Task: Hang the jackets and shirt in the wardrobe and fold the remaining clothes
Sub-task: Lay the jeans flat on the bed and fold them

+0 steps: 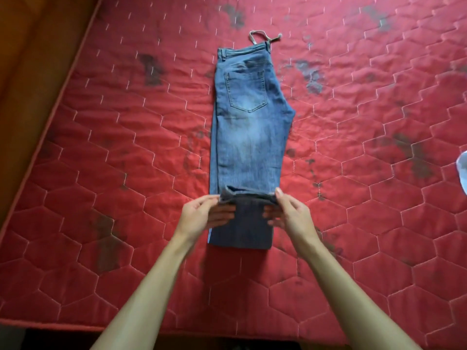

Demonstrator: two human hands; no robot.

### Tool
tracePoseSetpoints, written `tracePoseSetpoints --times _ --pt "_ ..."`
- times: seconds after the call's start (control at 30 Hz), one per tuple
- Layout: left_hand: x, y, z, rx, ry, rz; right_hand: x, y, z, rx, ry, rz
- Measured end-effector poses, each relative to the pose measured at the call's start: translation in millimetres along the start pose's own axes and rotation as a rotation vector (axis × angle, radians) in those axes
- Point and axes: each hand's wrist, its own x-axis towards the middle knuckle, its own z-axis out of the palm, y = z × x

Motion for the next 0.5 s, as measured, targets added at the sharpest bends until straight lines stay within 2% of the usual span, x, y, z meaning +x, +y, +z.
tracePoseSetpoints --times 0.1,0.2,0.27,0.33,0.4,0.5 --pt "51.2 6.7 4.4 -0.004 0.034 0.013 50.8 -5.1 3.4 -0.016 0.009 -0.056" --pt "82.8 -26.5 0.3 0.281 0.263 0.114 72.6 21.3 -6.8 -0.203 0.007 -0.107" --pt "88.6 -52.7 -4.7 0.486 0.383 0.121 72.8 50.3 -16.6 -0.412 0.005 -0.093" --pt "90.8 -73.6 -7.8 0.535 0.38 0.05 67.3 75.6 -24.3 -0.582 0.024 -0.08" --pt "91.7 -86.8 -6.6 0.482 0.295 -0.038 58.6 88.8 -27.0 -0.605 -0.003 -0.014" --pt "88.0 -97.7 -5.1 0.373 0.188 -0.13 46.3 98.6 -22.2 -0.594 -0.132 0.029"
